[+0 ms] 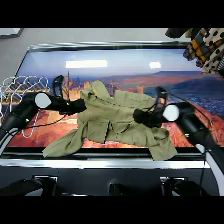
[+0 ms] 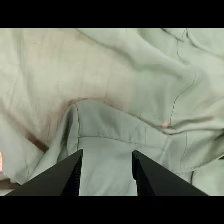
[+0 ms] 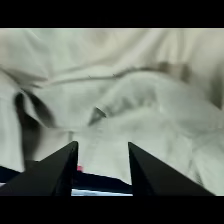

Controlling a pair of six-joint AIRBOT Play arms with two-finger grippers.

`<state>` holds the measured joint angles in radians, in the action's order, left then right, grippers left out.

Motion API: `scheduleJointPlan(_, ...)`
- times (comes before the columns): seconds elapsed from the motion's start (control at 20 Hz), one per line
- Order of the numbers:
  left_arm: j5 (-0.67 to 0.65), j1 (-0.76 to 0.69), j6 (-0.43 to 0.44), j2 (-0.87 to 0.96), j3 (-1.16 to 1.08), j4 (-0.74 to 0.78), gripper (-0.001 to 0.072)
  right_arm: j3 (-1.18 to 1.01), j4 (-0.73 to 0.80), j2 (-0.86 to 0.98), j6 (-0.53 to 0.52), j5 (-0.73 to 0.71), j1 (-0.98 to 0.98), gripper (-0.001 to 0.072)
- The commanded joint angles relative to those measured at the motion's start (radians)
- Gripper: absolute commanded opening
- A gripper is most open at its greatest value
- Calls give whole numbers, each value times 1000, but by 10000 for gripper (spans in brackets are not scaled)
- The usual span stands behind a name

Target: Fold the clothes and pants, and hang the long-sleeved shirts on hangers.

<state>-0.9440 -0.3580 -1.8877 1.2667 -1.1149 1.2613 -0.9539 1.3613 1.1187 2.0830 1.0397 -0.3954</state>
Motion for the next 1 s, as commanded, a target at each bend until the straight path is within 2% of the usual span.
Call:
scheduleJointPlan(0.0,-6,-58,-8,5,-1,86,376,-20,170,88,91,5,-125,389)
scheduleJointPlan(0.4,-5,-61,-23,25,-1,91,376,-20,200,198,128,-134,-127,383)
scheduleJointPlan(0.75,-5,-61,-23,25,-1,92,376,-20,196,262,139,-131,-127,381)
scheduleJointPlan(0.95,-6,-61,-23,25,-1,93,376,-20,206,262,160,-139,-127,245)
